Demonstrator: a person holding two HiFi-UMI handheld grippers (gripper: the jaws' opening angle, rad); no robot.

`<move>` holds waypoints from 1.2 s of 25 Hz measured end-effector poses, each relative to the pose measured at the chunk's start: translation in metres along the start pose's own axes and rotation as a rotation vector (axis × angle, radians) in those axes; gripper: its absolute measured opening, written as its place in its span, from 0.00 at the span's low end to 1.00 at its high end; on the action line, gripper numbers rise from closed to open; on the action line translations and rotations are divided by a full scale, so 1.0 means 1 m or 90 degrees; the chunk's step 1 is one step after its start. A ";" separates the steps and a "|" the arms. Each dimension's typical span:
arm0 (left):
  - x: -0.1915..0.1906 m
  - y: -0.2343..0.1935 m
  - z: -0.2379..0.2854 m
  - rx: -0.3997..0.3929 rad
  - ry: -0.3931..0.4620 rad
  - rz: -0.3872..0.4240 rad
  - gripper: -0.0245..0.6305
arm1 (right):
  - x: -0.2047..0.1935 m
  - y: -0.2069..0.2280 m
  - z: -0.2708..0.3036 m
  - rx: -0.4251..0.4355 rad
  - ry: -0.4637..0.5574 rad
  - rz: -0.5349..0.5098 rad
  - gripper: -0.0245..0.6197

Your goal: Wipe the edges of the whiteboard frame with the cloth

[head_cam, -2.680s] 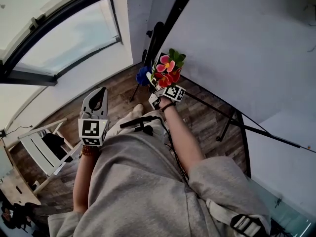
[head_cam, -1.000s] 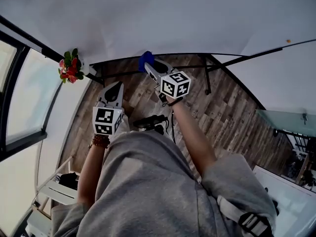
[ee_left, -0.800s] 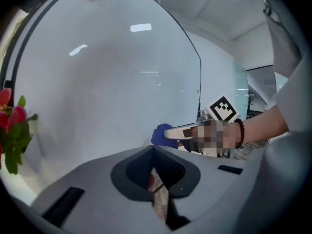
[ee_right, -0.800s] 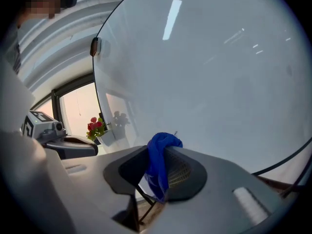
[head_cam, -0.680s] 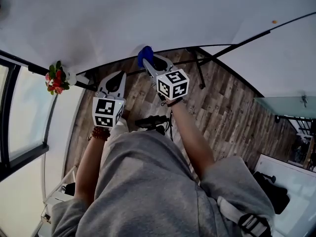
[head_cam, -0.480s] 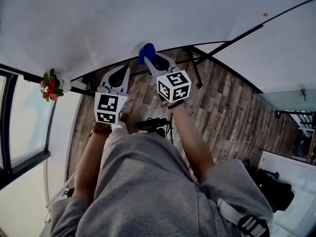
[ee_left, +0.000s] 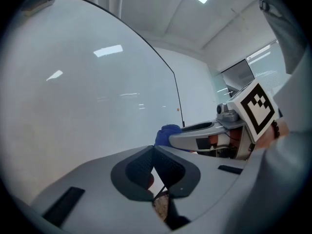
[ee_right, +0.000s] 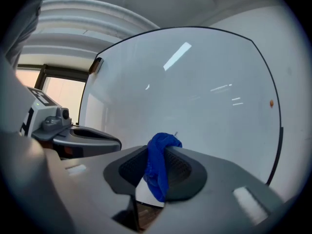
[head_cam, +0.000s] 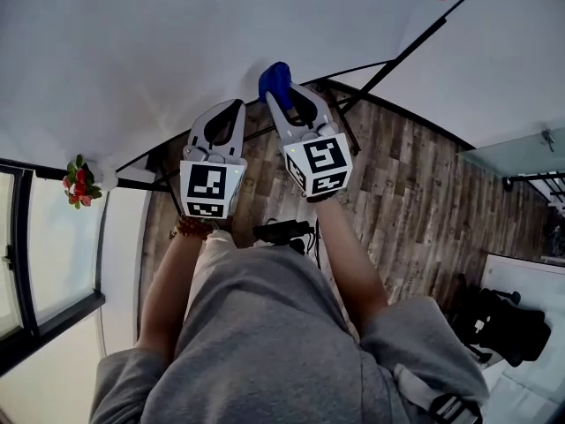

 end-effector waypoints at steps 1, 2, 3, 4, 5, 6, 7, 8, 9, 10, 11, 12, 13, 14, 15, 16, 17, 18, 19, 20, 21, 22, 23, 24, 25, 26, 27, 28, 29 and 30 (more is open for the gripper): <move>0.006 0.004 0.005 0.006 0.012 0.004 0.05 | 0.008 0.006 -0.004 -0.009 0.011 -0.007 0.20; 0.012 0.007 0.009 0.014 0.026 0.008 0.05 | 0.017 0.012 -0.009 -0.018 0.021 -0.017 0.20; 0.017 0.011 0.012 0.019 0.040 0.012 0.05 | 0.025 0.016 -0.013 -0.027 0.031 -0.031 0.20; 0.020 0.016 0.014 0.023 0.052 0.017 0.05 | 0.033 0.020 -0.019 -0.036 0.040 -0.047 0.20; 0.022 0.021 0.016 0.025 0.062 0.022 0.05 | 0.040 0.024 -0.024 -0.044 0.049 -0.063 0.20; 0.024 0.026 0.017 0.026 0.070 0.026 0.05 | 0.047 0.026 -0.029 -0.051 0.059 -0.077 0.20; 0.025 0.030 0.020 0.027 0.076 0.027 0.05 | 0.054 0.029 -0.034 -0.057 0.068 -0.089 0.20; 0.026 0.034 0.022 0.027 0.081 0.027 0.05 | 0.060 0.031 -0.038 -0.063 0.076 -0.100 0.20; 0.028 0.038 0.025 0.028 0.085 0.026 0.05 | 0.067 0.033 -0.042 -0.067 0.084 -0.113 0.20; 0.030 0.042 0.027 0.028 0.091 0.026 0.05 | 0.074 0.034 -0.046 -0.072 0.091 -0.125 0.20; 0.033 0.045 0.030 0.029 0.097 0.027 0.05 | 0.081 0.035 -0.049 -0.076 0.101 -0.137 0.20; 0.037 0.048 0.032 0.031 0.105 0.028 0.05 | 0.089 0.036 -0.051 -0.081 0.113 -0.147 0.20; 0.042 0.051 0.033 0.032 0.115 0.029 0.05 | 0.095 0.037 -0.055 -0.085 0.123 -0.157 0.20; 0.046 0.054 0.035 0.032 0.125 0.032 0.05 | 0.101 0.038 -0.058 -0.089 0.132 -0.169 0.20; 0.051 0.058 0.036 0.031 0.135 0.036 0.05 | 0.107 0.038 -0.062 -0.094 0.142 -0.183 0.20; 0.056 0.061 0.036 0.030 0.143 0.041 0.05 | 0.112 0.040 -0.066 -0.102 0.154 -0.197 0.20; 0.061 0.065 0.037 0.030 0.149 0.046 0.05 | 0.117 0.041 -0.071 -0.112 0.165 -0.208 0.20; 0.066 0.069 0.037 0.029 0.151 0.049 0.05 | 0.121 0.044 -0.076 -0.124 0.175 -0.214 0.20; 0.069 0.073 0.037 0.028 0.150 0.051 0.05 | 0.124 0.046 -0.082 -0.137 0.184 -0.216 0.20; 0.072 0.076 0.037 0.026 0.150 0.053 0.05 | 0.127 0.049 -0.087 -0.150 0.191 -0.216 0.20; 0.073 0.079 0.036 0.025 0.152 0.056 0.05 | 0.128 0.050 -0.093 -0.160 0.196 -0.217 0.20; 0.074 0.082 0.035 0.025 0.155 0.059 0.05 | 0.129 0.051 -0.097 -0.169 0.200 -0.219 0.20; 0.074 0.084 0.034 0.024 0.157 0.062 0.05 | 0.129 0.052 -0.102 -0.177 0.202 -0.222 0.20; 0.073 0.086 0.033 0.024 0.157 0.062 0.05 | 0.128 0.053 -0.106 -0.184 0.204 -0.225 0.20; 0.072 0.088 0.031 0.023 0.157 0.062 0.05 | 0.127 0.054 -0.110 -0.189 0.206 -0.226 0.20; 0.070 0.091 0.030 0.023 0.156 0.061 0.05 | 0.126 0.054 -0.114 -0.193 0.207 -0.226 0.20; 0.069 0.094 0.028 0.023 0.155 0.059 0.05 | 0.123 0.055 -0.119 -0.197 0.206 -0.224 0.20; 0.067 0.097 0.027 0.023 0.154 0.057 0.05 | 0.120 0.055 -0.124 -0.201 0.204 -0.220 0.20; 0.065 0.101 0.025 0.022 0.153 0.056 0.05 | 0.115 0.056 -0.129 -0.206 0.199 -0.212 0.20; 0.063 0.104 0.022 0.020 0.150 0.055 0.05 | 0.110 0.055 -0.133 -0.211 0.191 -0.203 0.20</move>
Point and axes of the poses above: the fingertips, and each gripper's own axes: z forward along the fingers, y to its right, x out of its top, the point moved 3 cm from there along -z, backward along the fingers, and after that the axes turned 12 degrees about y, right-handed, at the moved point
